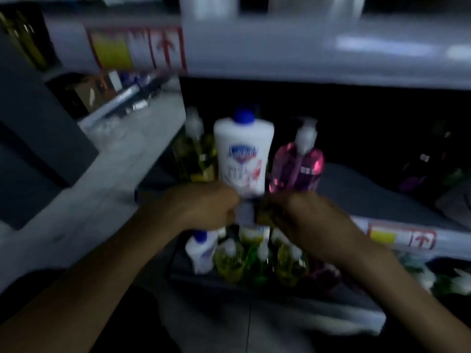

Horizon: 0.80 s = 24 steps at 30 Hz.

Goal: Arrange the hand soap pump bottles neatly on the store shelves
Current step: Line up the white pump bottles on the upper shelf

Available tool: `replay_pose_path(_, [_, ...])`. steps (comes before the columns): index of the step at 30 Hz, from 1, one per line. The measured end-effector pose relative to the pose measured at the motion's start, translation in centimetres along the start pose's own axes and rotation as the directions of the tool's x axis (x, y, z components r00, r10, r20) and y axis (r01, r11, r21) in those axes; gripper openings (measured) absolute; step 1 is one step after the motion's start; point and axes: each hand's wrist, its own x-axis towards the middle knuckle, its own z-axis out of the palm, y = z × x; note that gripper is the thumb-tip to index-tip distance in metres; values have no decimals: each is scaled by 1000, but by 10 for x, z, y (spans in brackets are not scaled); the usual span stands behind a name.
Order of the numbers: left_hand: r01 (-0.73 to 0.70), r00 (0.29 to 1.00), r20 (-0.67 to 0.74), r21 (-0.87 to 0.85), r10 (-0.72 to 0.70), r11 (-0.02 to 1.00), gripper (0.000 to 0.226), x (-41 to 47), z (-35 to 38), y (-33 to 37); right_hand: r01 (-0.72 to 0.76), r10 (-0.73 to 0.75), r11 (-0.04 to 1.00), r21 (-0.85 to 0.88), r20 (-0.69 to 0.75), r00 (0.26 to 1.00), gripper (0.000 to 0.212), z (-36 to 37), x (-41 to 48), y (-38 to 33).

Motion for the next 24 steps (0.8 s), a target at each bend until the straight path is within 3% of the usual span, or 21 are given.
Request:
replay_pose_path(3, [-145,986,-94,-67,139,987,22,-30,-68,3,34,-11,992,118,-194,981,33,-34,-7,-22])
replay_pose_path(6, [-268,917,-364,-264,162,926,20,-80,-129,2,151,-34,956,251,-416,909,36,-80,-7,-59])
replay_pose_path(7, [-309,848,-518,-315,111,897,19,-92,-143,-1,198,-45,938,285,-467,883,34,-93,-3,-70])
replay_pose_path(8, [-342,724,-689,-328,25,880,18,-97,-151,-7,243,-58,922,301,-513,856,31,-105,5,-80])
replay_pose_path(9, [-354,553,-830,-310,-69,882,15,-99,-156,-13,273,-66,915,298,-556,828,30,-114,17,-88])
replay_pose_path(11, [-298,254,-948,-263,-190,917,11,-93,-160,-22,261,-40,923,282,-604,796,37,-129,45,-98])
replay_pose_path(12, [-268,184,-957,-267,-223,926,10,-88,-162,-28,237,-24,935,265,-617,786,42,-136,60,-102])
replay_pose_path(13, [-245,175,-950,-296,-258,923,8,-82,-164,-36,213,-24,949,231,-622,783,49,-141,74,-104])
replay_pose_path(14, [-225,220,-931,-340,-292,913,7,-78,-166,-44,174,-28,967,186,-602,798,58,-146,87,-105])
replay_pose_path(16, [-174,373,-877,-387,-303,905,11,-71,-169,-61,68,18,987,145,-520,854,76,-156,107,-108])
replay_pose_path(19, [-119,615,-751,-389,-239,914,23,-66,-173,-80,-3,116,967,254,-429,896,93,-165,117,-112])
replay_pose_path(21, [-143,682,-700,-414,-214,899,27,-66,-176,-88,-26,146,958,287,-405,902,97,-166,122,-115])
replay_pose_path(24, [-186,713,-674,-447,-192,875,31,-68,-178,-96,26,115,946,322,-410,905,106,-158,133,-113])
